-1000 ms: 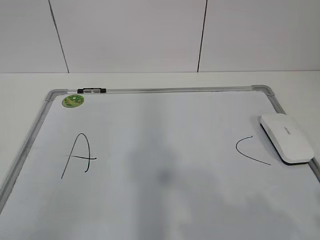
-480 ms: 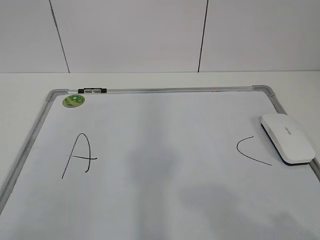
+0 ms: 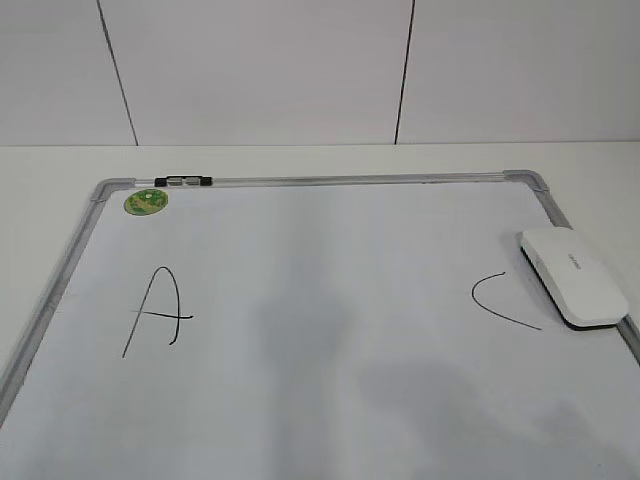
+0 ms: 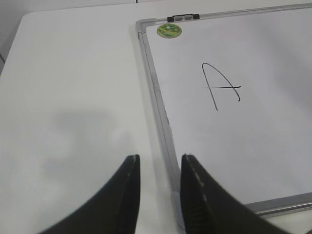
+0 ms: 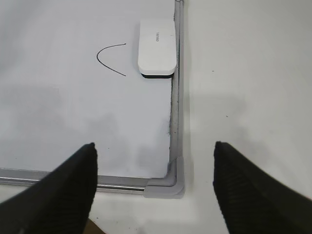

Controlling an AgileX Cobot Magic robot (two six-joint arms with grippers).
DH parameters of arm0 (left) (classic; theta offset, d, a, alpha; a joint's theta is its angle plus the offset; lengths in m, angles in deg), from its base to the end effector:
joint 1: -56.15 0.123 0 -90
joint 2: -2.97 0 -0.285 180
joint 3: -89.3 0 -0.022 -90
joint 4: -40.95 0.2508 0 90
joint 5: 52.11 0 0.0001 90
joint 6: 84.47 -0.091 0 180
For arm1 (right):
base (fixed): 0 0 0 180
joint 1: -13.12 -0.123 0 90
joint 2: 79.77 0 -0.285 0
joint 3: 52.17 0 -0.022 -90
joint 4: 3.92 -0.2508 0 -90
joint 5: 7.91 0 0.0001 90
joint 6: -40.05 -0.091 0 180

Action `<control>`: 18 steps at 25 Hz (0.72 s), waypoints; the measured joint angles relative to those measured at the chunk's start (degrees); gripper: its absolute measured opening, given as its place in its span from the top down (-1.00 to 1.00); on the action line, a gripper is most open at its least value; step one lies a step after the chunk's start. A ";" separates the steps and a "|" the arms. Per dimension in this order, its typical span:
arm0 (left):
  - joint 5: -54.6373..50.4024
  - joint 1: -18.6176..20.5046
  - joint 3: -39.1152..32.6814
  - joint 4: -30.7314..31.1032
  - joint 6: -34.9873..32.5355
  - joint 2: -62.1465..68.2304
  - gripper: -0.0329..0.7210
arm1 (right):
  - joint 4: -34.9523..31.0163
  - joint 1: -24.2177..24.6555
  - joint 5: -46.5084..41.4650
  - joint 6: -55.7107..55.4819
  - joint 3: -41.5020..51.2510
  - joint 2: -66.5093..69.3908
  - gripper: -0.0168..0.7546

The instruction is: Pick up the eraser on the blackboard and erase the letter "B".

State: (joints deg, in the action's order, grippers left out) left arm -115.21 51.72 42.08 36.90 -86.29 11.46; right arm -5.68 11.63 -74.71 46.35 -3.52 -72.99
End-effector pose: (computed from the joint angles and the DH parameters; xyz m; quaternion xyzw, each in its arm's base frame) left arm -0.0079 -0.0051 0.2808 0.0492 0.8588 -0.0468 0.5077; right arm -0.0121 0.0023 0.2685 -0.0610 0.8734 -0.0050 0.4832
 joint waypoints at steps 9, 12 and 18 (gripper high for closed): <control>0.00 0.00 0.00 0.00 0.00 0.00 0.34 | 0.13 0.00 0.14 -0.12 0.00 0.00 -0.52; 0.00 -0.10 0.00 0.00 0.00 0.00 0.34 | 0.13 0.00 0.20 -0.12 0.00 0.00 -0.52; 0.00 -0.10 0.00 0.00 0.00 0.00 0.34 | 0.13 0.00 0.20 -0.12 0.00 0.00 -0.52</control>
State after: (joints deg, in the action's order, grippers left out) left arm -115.21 51.62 42.08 36.90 -86.29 11.46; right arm -5.55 11.63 -74.51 46.22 -3.52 -72.99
